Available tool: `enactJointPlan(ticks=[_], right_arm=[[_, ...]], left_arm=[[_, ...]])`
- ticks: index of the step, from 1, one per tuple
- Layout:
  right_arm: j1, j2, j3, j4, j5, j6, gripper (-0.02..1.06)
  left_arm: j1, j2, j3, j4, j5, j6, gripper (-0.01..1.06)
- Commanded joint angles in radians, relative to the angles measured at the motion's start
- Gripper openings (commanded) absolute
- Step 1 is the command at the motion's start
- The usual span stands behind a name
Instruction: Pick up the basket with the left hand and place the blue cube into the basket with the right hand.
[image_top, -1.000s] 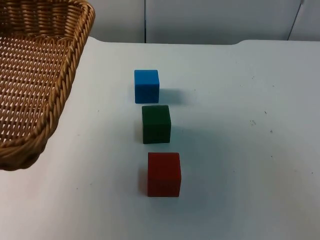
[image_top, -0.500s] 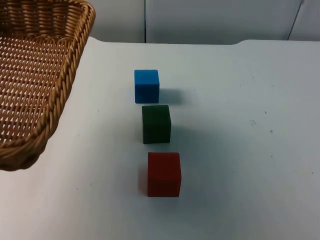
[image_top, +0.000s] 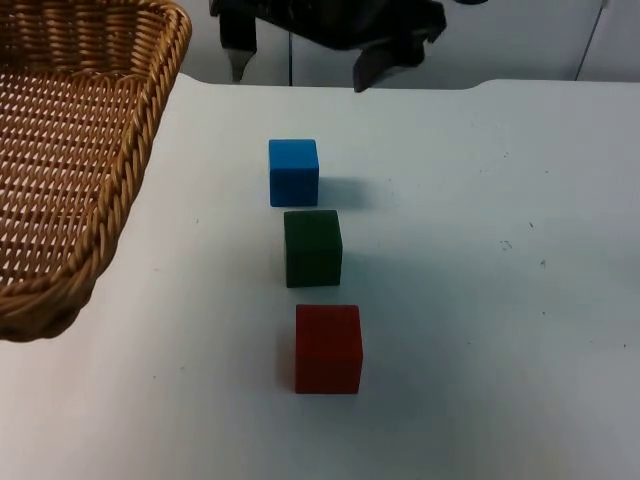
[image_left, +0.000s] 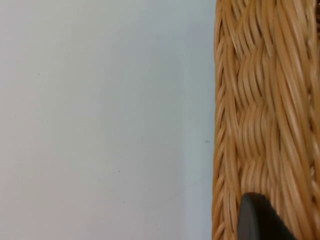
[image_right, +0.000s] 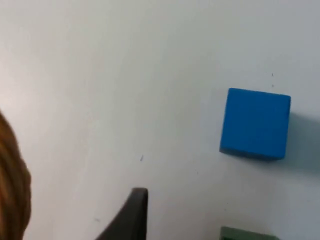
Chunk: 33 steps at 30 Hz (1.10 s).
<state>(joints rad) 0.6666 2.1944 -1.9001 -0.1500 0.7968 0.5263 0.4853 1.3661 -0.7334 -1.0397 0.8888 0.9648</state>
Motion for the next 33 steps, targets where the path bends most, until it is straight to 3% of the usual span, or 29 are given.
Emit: enactJointPlan(ticks=[1,6,18,33], right_arm=[[0.005,0.031,-0.038,-0.02,0.009,0.031,1.0],[0.005,0.121,-0.116,-0.084,0.018,0.125,1.0],[-0.023,0.224,-0.162,-0.117,0.021,0.13,1.0],[-0.054,0.294,-0.188,-0.129,-0.112,0.146,0.99]], left_arm=[[0.0,-0.006,0.001,-0.04,0.023,-0.003,0.0],[0.0,-0.006,0.001,-0.04,0.023,-0.003,0.0],[0.0,-0.006,0.001,-0.042,0.017,-0.003,0.0],[0.0,-0.006,0.001,-0.044,0.006,0.0,0.0]])
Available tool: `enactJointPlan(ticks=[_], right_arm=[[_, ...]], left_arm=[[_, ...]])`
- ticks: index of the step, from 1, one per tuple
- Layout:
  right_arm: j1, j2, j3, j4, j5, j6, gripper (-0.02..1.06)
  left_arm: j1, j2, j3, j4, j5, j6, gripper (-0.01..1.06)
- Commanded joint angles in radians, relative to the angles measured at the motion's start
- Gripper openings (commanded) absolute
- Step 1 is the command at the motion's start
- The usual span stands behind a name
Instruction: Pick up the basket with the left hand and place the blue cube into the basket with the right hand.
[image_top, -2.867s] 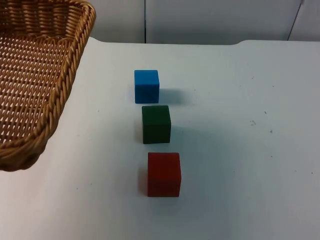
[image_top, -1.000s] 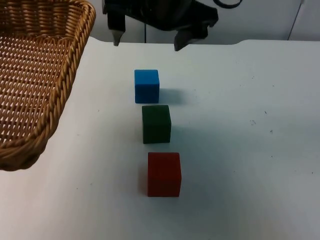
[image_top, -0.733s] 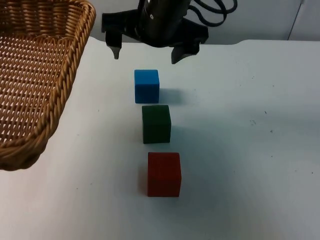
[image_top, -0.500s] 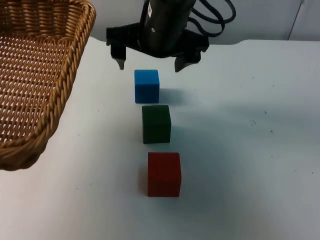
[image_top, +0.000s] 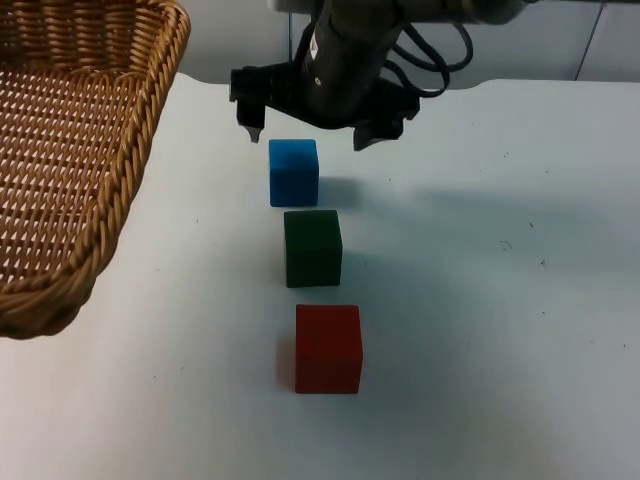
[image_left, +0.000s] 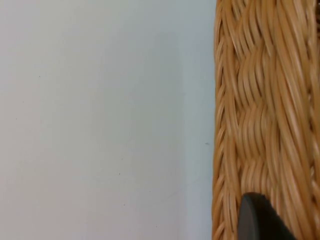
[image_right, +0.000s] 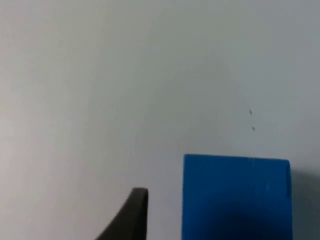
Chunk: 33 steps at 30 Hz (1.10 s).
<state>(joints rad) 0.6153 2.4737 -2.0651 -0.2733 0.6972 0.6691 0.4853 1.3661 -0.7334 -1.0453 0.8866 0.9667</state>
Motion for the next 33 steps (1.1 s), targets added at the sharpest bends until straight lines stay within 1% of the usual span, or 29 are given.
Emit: enactJointPlan(ticks=[1,3,6,12,15,29,33], right_arm=[[-0.003,0.015,-0.023,-0.006,-0.012,0.004,0.99],[-0.003,0.032,-0.05,-0.006,0.001,0.004,0.99],[-0.003,0.043,-0.057,0.012,-0.028,-0.015,0.99],[-0.003,0.051,-0.057,0.016,-0.039,-0.015,0.98],[-0.003,0.051,-0.057,0.014,-0.05,-0.015,0.95],[-0.004,0.058,-0.057,0.01,-0.038,-0.022,0.94],[-0.004,0.074,-0.057,0.012,-0.013,-0.022,0.94]], left_arm=[[0.0,-0.006,0.001,-0.039,0.008,-0.001,0.0],[0.0,-0.006,0.001,-0.039,0.01,-0.001,0.0],[0.0,-0.006,0.001,-0.039,0.01,-0.001,0.0],[0.0,-0.006,0.001,-0.039,0.012,-0.001,0.0],[0.0,-0.006,0.001,-0.039,0.012,-0.001,0.0],[0.0,-0.006,0.001,-0.037,0.016,-0.001,0.0],[0.0,-0.006,0.001,-0.037,0.016,0.0,0.0]])
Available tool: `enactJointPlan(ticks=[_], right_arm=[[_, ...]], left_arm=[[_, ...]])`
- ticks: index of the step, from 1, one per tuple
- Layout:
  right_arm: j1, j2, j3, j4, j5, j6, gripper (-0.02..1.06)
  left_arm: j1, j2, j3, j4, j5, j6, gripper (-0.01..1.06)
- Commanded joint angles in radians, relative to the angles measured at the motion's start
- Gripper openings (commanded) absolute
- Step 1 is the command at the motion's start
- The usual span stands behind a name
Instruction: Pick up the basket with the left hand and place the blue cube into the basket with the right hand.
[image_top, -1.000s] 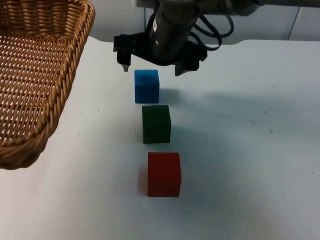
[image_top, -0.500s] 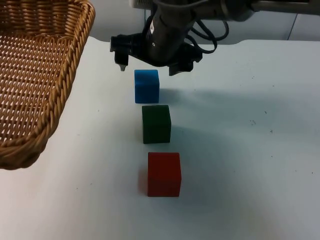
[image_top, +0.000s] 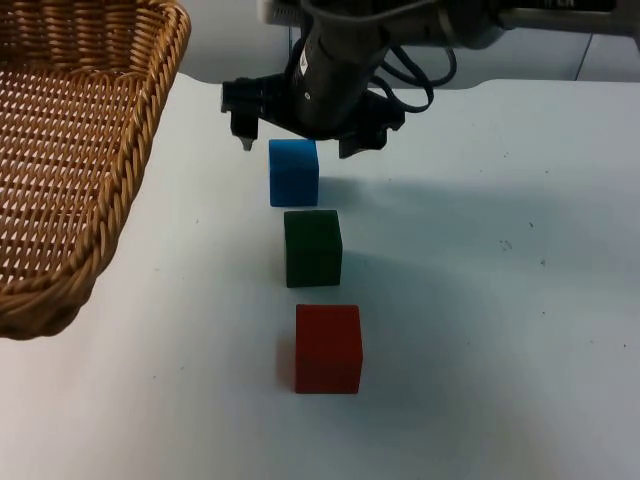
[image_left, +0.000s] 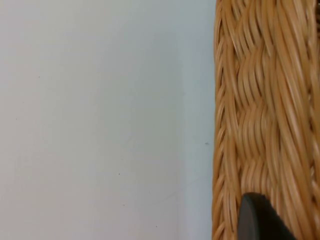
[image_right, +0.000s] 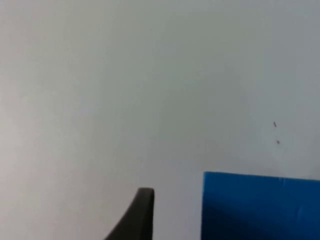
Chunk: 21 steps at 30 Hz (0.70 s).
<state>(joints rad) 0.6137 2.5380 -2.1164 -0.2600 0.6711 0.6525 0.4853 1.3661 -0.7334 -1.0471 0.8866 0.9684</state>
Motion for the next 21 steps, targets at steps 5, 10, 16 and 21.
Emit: enactJointPlan(ticks=[5,10,16,21], right_arm=[[-0.003,0.015,-0.006,-0.001,-0.006,-0.005,0.91],[-0.003,0.019,-0.006,-0.002,-0.02,-0.005,0.89],[-0.003,0.021,-0.006,-0.004,-0.021,-0.005,0.83],[-0.003,0.021,-0.006,-0.008,-0.026,-0.005,0.76]], left_arm=[[0.0,-0.006,0.001,-0.035,0.016,-0.001,0.0],[0.0,-0.006,0.001,-0.035,0.014,-0.001,0.0],[0.0,-0.006,0.001,-0.033,0.013,0.001,0.0],[0.0,-0.006,0.001,-0.033,0.013,0.001,0.0]])
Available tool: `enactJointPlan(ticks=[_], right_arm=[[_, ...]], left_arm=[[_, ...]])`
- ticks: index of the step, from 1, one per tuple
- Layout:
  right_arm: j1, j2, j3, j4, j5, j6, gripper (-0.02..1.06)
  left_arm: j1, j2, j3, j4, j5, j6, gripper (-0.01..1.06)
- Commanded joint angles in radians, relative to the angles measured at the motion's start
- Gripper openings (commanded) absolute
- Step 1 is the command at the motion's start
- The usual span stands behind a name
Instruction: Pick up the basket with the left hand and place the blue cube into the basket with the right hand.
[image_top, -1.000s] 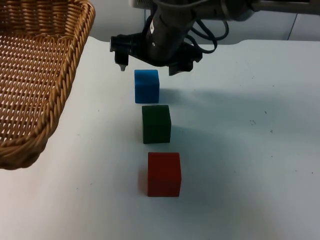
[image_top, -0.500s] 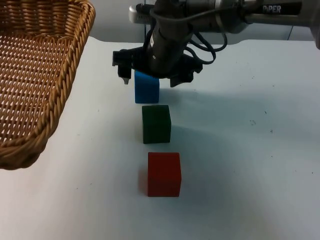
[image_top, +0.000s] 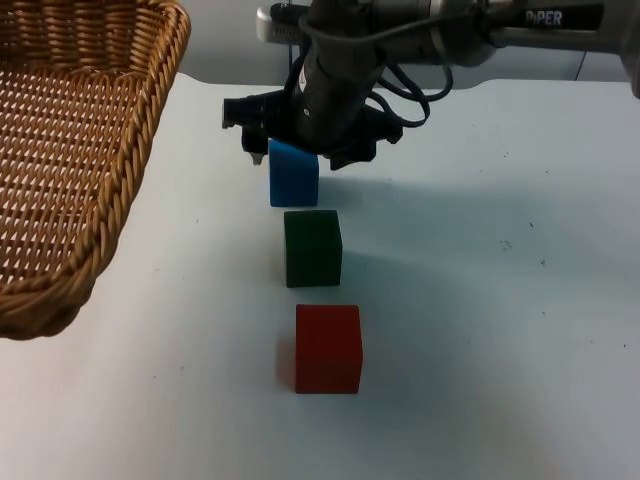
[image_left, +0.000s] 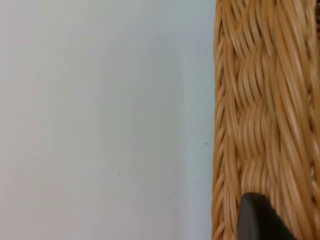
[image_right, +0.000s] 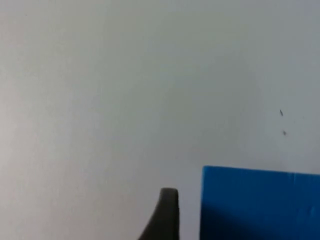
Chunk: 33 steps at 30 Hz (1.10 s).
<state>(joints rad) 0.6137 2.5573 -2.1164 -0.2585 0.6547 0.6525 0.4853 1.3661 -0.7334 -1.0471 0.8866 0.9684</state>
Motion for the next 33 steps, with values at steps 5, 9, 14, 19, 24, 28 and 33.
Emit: enactJointPlan(ticks=[5,9,14,19,24,28,33], right_arm=[[-0.003,0.001,-0.006,-0.01,-0.009,-0.005,0.7],[-0.003,0.001,-0.006,-0.01,-0.009,-0.005,0.67],[-0.003,0.001,-0.006,-0.01,-0.003,-0.005,0.63],[-0.003,0.001,-0.006,-0.025,-0.003,0.001,0.6],[-0.003,0.001,-0.006,-0.027,-0.003,0.001,0.42],[-0.003,0.001,-0.006,-0.027,-0.003,0.001,0.08],[-0.003,-0.005,-0.006,-0.027,0.008,0.001,0.0]], left_arm=[[0.0,-0.006,0.001,-0.033,0.013,0.001,0.0],[0.0,-0.006,0.001,-0.033,0.013,0.001,0.0],[0.0,-0.006,0.001,-0.033,0.017,0.001,0.0],[0.0,-0.006,0.001,-0.031,0.016,0.001,0.0],[0.0,-0.006,0.001,-0.031,0.018,0.001,0.0],[0.0,-0.006,0.001,-0.031,0.018,0.001,0.0],[0.0,-0.006,0.001,-0.031,0.018,0.001,0.0]])
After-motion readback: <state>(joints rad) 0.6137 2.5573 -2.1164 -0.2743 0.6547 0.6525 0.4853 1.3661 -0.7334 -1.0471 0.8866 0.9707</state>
